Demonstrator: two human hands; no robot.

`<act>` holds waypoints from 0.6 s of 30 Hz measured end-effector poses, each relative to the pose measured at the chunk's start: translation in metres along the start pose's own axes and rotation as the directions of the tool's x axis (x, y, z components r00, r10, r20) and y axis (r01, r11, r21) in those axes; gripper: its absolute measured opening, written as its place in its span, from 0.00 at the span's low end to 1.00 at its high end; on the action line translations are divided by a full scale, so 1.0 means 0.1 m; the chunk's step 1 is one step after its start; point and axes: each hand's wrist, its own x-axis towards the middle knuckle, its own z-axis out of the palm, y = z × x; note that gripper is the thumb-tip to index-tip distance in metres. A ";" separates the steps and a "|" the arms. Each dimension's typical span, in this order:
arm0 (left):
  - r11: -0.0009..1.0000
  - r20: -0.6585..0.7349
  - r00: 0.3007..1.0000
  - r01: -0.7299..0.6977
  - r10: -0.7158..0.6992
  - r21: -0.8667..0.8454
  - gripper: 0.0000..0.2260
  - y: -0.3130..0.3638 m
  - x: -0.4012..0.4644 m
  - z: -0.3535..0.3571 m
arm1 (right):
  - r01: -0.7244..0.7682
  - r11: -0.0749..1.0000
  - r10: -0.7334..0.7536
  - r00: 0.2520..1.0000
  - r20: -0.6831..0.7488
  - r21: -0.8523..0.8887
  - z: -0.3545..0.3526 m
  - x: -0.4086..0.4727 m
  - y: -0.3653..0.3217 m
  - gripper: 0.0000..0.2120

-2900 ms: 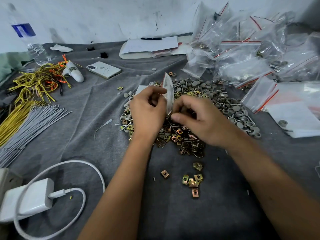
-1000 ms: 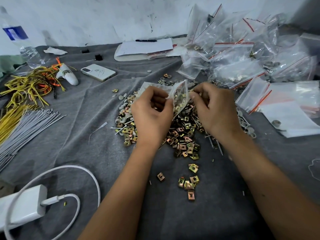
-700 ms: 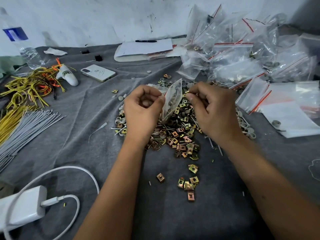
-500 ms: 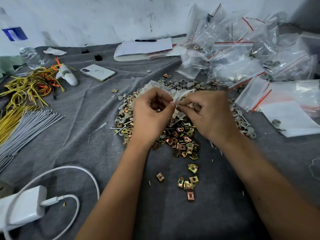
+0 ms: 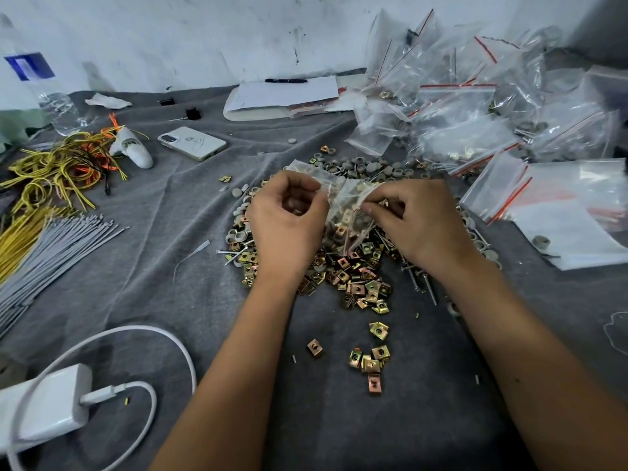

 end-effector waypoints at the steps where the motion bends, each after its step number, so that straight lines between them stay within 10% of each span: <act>1: 1.000 0.016 1.000 -0.013 0.013 0.019 0.07 0.01 -0.01 0.00 | -0.015 1.000 0.015 1.000 0.002 0.023 0.00 0.00 0.00 0.06; 10: 0.834 0.394 0.882 -0.409 0.257 0.371 0.10 -0.01 -0.09 0.05 | -0.170 0.954 0.179 0.984 -0.013 0.247 0.00 0.02 0.05 0.09; 18: 0.823 0.236 0.927 -0.370 0.293 0.431 0.07 -0.04 -0.07 0.05 | -0.217 0.798 0.286 0.958 -0.037 0.562 -0.05 0.01 -0.02 0.04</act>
